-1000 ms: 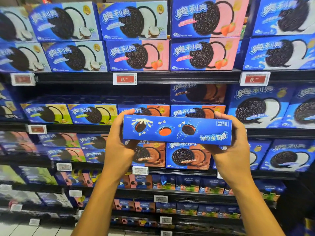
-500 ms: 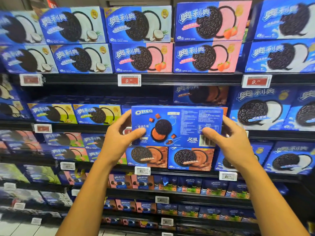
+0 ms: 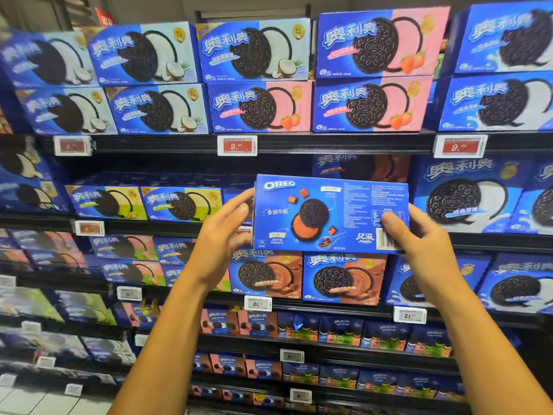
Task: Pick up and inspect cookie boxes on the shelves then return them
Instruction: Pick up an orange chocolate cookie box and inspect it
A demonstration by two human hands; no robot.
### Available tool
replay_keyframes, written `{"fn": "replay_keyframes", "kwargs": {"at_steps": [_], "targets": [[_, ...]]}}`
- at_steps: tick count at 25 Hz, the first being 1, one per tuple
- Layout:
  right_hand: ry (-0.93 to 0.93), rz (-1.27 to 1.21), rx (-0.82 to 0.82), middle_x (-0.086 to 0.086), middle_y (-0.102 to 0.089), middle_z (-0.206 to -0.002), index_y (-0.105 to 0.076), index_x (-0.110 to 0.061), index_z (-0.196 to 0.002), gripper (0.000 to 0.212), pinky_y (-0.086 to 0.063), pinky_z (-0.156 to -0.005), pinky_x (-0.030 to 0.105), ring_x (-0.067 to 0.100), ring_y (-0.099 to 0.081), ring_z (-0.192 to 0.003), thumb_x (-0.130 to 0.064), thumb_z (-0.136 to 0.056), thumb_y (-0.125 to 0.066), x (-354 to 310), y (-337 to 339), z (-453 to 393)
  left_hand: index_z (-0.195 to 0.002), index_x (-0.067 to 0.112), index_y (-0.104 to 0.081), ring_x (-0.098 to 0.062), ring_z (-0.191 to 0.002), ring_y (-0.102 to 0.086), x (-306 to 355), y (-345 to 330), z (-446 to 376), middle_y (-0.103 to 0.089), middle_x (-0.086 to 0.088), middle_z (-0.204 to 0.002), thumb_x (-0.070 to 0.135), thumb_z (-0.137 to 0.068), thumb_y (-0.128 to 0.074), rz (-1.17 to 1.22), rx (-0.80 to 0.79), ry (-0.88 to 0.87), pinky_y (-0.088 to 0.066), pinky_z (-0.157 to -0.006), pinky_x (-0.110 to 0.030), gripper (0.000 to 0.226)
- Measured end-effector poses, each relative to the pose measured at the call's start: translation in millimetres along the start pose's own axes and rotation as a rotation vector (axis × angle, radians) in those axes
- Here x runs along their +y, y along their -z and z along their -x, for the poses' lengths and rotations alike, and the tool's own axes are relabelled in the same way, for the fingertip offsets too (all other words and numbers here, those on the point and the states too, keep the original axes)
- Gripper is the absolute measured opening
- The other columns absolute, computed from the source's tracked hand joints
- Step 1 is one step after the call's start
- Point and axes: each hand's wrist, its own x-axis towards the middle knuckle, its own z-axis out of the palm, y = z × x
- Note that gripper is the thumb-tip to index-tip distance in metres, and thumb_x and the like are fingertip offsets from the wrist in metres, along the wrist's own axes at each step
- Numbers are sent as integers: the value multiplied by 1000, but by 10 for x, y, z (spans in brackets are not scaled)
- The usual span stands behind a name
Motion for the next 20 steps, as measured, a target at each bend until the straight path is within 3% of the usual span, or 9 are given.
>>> {"fn": "replay_keyframes", "kwargs": {"at_steps": [2, 4, 8, 11, 16, 20], "targets": [[-76, -76, 33, -9, -74, -116, -69, -32, -119, 52, -57, -77, 24, 6, -71, -101, -64, -78, -70, 84, -13, -44, -134, 25, -56, -15, -113, -66, 92, -51, -5, -68, 6, -125, 28, -94, -57, 54, -52, -32, -59, -77, -27, 40], [-158, -208, 17, -4, -76, -112, -70, -28, -114, 35, -59, -74, 32, 10, -73, -95, -50, -89, -62, 202, -107, -83, -133, 31, -56, -12, -114, -64, 206, -172, -20, -68, 9, -123, 27, -92, -60, 54, -116, -82, -55, -82, -22, 41], [-337, -435, 68, 7, -74, -111, -66, -18, -116, 30, -54, -89, 50, 23, -69, -97, -30, -106, -41, 366, -425, -161, -131, 33, -56, -15, -107, -60, 394, -507, -102, -64, 3, -121, 18, -89, -62, -46, -128, -177, -50, -91, -40, 45], [-453, -621, 54, 5, -76, -108, -64, -16, -122, 35, -61, -80, 47, 26, -72, -94, -32, -106, -38, 384, -615, -164, -130, 29, -57, -14, -100, -62, 505, -698, -131, -63, -1, -117, 22, -85, -67, -108, -77, -216, -54, -85, -33, 47], [-564, -671, 28, 0, -79, -93, -66, -19, -111, 31, -61, -72, 44, 18, -76, -78, -33, -107, -39, 446, -768, -78, -131, 21, -60, -15, -95, -63, 623, -741, -145, -62, -11, -119, 30, -81, -72, -164, -17, -250, -52, -90, -35, 52], [-556, -671, -17, -1, -79, -98, -65, -19, -117, 33, -62, -71, 41, 17, -76, -82, -34, -108, -37, 440, -794, -51, -132, 17, -59, -15, -96, -62, 642, -702, -109, -62, -8, -117, 36, -78, -71, -171, -17, -251, -53, -91, -36, 59]]}}
